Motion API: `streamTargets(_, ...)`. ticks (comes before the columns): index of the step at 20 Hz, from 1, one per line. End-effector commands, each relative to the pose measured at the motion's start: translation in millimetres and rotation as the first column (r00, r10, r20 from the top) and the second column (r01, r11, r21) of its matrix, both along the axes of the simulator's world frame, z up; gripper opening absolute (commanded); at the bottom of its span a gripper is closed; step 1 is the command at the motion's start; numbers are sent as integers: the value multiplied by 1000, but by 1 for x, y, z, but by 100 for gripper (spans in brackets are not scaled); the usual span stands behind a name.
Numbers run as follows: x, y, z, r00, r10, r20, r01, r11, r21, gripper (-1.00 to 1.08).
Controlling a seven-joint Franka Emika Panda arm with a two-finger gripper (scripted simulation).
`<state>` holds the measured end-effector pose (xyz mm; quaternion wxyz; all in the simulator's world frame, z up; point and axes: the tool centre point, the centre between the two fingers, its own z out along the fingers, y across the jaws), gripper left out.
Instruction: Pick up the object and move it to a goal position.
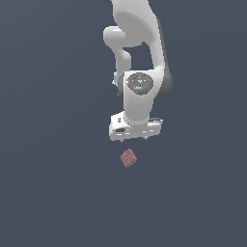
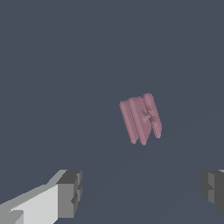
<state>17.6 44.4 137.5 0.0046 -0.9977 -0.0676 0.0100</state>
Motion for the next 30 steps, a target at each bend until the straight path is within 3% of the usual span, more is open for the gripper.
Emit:
streamTargets(1,7,-3,-6,999,48,3,-48,999,-1,100)
streamTargets(14,36,-17,-37,962,274,19,-274,962,-7,100)
streamTargets(30,39,-19,-66,953,303,20,-302,953,-8,100)
